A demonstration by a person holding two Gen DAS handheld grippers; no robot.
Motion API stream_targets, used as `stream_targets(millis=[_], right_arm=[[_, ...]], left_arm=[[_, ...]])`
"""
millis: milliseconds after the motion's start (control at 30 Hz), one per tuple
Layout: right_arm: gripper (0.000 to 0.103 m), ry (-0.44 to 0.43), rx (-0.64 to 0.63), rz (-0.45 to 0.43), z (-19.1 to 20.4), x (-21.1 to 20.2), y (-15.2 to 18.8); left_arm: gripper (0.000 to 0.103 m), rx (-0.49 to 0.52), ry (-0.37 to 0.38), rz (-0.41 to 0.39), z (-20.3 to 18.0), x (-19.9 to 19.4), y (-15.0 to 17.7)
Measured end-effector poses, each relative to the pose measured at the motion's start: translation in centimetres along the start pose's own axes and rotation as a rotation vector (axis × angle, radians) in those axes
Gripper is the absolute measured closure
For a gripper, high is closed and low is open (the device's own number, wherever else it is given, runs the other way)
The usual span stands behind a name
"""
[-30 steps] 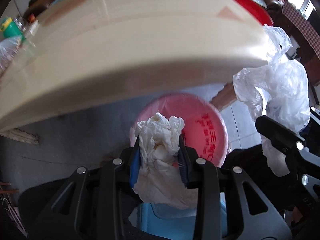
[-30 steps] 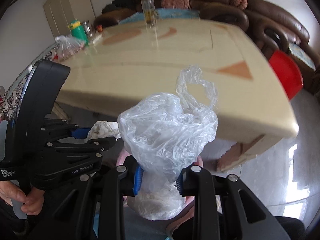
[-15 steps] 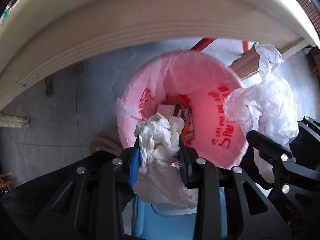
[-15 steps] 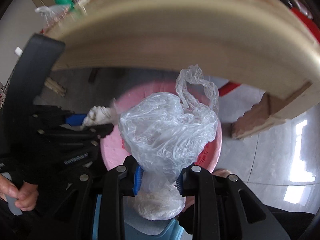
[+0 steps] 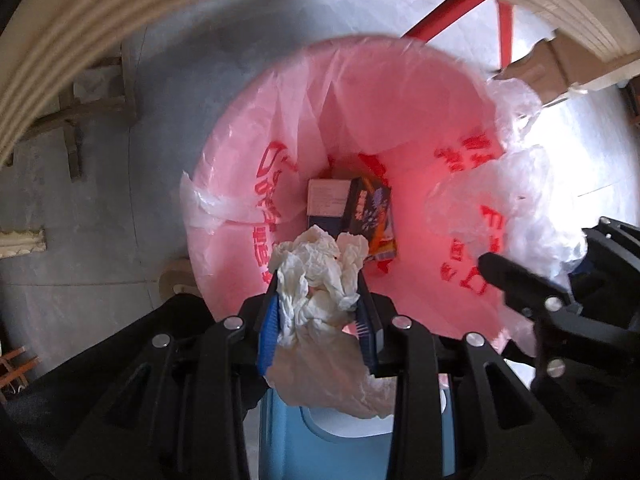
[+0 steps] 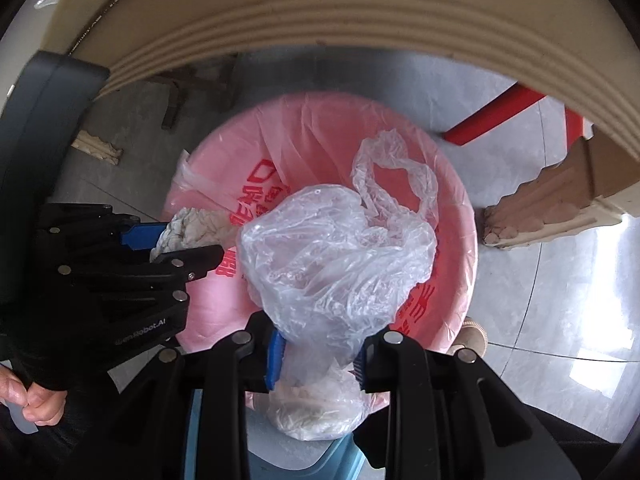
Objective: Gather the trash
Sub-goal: 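Open the left tool over the pink bin while the right tool releases the plastic bag into it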
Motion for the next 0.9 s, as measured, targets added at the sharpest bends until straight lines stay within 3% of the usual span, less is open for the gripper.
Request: stream_targets(millis=[200,300,333,467,900], right_arm=[[0.073,-0.021,-0.002,0.032,0.2,1.3,-0.1],[0.064,-0.018,-0.016,0.027,0.5,1.2,-0.3],[0.056,-0.015,-0.023,0.025,0.6,1.2,-0.5],[0.044,-0.011,-0.004,0.013,-0.2,1.1,-0.6],[0.038,-0.006,0.057,-0.006,-1.6,0.3,-0.9]], left_arm=[[0.069,-0.024,0.017,0.065,0.4,2.2,-0.4],[0.051,-0.029,0.009,0.077,0.5,2.6,-0.6],[0.042,-0.030,0.007,0.076,0.5,2.7,-0.7],[0.031,-0.034,-0.001,0.087,0.6,3.2,-0.9],[0.029,-0.036,-0.034,0.071,0.4,2.4,-1.1]])
Point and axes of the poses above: each gripper's, at about its wrist camera, not at the fingertips, and x roughly the way its jaws point, z to its left, y to its underside, the point moved 4 cm from there along x, roughly the way its jaws point, and after that the axes turned 5 degrees about -y, right-handed, at the moved point
